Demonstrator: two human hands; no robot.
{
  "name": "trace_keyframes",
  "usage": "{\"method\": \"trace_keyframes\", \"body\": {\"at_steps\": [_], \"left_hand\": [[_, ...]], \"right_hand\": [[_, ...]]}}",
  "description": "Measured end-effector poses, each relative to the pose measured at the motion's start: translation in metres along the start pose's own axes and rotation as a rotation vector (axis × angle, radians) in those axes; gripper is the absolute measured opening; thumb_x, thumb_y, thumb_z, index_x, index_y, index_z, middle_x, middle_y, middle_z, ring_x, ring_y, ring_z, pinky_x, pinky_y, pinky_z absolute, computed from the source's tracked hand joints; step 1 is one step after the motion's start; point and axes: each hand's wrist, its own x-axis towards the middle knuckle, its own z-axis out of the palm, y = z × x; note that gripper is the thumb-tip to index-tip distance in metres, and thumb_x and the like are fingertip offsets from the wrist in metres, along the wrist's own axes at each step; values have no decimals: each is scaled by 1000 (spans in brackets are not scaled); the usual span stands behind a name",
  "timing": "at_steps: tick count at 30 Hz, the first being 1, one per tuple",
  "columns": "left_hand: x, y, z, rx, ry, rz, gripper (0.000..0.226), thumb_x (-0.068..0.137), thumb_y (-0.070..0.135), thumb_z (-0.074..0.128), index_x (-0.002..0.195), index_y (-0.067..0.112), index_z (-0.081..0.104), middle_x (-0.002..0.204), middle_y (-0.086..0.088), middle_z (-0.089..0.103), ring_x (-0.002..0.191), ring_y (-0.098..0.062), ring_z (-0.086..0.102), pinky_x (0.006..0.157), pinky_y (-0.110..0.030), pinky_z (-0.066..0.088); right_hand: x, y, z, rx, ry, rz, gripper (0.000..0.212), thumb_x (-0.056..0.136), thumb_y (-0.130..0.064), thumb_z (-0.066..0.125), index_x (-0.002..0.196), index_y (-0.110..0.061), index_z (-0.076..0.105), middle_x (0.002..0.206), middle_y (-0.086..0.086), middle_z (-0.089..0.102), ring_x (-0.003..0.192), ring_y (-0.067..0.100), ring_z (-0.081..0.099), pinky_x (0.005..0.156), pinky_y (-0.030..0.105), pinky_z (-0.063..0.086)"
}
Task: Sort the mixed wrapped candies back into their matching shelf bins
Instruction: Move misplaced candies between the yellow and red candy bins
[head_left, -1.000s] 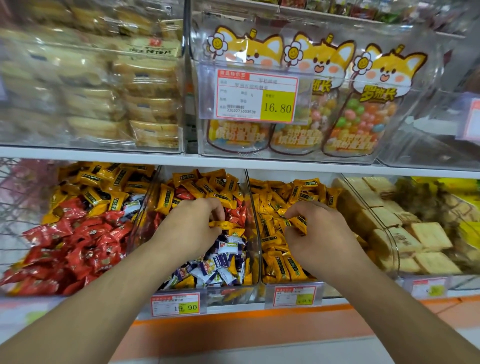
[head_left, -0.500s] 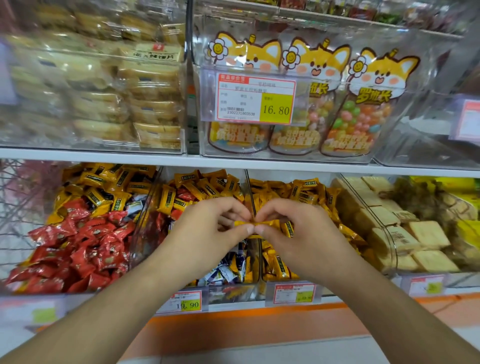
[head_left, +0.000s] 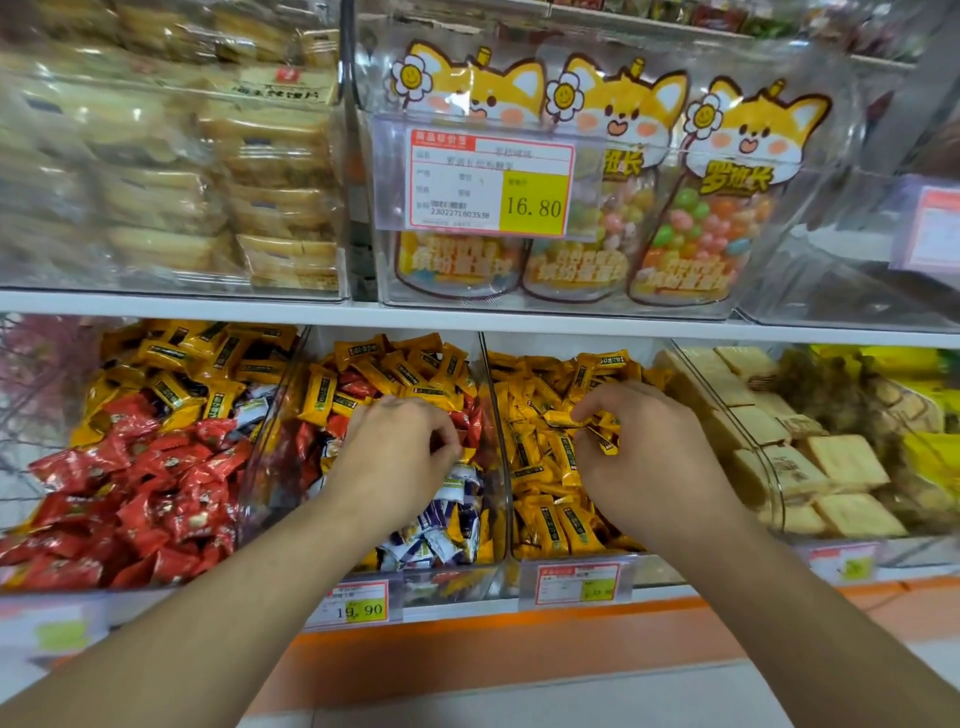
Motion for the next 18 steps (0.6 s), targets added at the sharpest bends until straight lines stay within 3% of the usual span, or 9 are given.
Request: {"method": "trace_keyframes", "body": {"at_steps": [3,5,7,11,13,15,18], "left_hand": [[0,-1,-6,-109,81,-15,11,95,32,71,84,34,72,85,16,68,83,-12,68,75,-37,60],[-1,0,-15,-212,150,-61,11,96,33,71,85,34,71,87,19,67,77,-4,67,64,-23,57],[-3,2,-25,-341,222,-110,11,95,33,71,85,34,72,89,18,70,85,0,66,72,-17,52],[-16,17,-44,-703,197,-149,8,94,28,73,87,26,76,79,8,77,78,-7,74,81,-35,60],[-25,28,-47,-838,130,-157,7,95,21,72,90,18,76,78,1,78,75,-13,76,79,-37,63],[-31,33,-46,-914,63,-165,7,95,19,71,92,14,76,79,-3,78,77,-17,77,81,-38,64],[-30,24,-41,-777,44,-118,6,95,28,71,91,27,75,85,7,77,84,-10,74,84,-36,61]], "right_hand": [[1,1,1,-6,-28,-8,14,96,-20,66,109,-25,69,118,-7,60,82,12,64,63,10,42],[1,0,2,10,-26,-23,18,96,-21,66,113,-25,68,119,-7,62,94,10,61,69,5,39],[1,-3,4,29,-32,-50,26,97,-22,67,123,-24,66,124,-8,63,112,9,58,79,1,33],[-7,-28,8,74,-152,-168,55,97,-37,68,147,-33,45,139,-15,54,134,4,45,103,17,36],[-12,-39,13,69,-180,-229,57,95,-48,67,144,-37,41,130,-13,59,124,8,52,101,28,49],[-14,-42,16,42,-131,-244,43,95,-48,65,133,-38,47,109,-10,64,100,13,62,81,37,57],[-7,-31,12,-52,-23,-157,32,98,-37,62,129,-34,55,88,-7,65,70,17,61,58,35,53]]}}
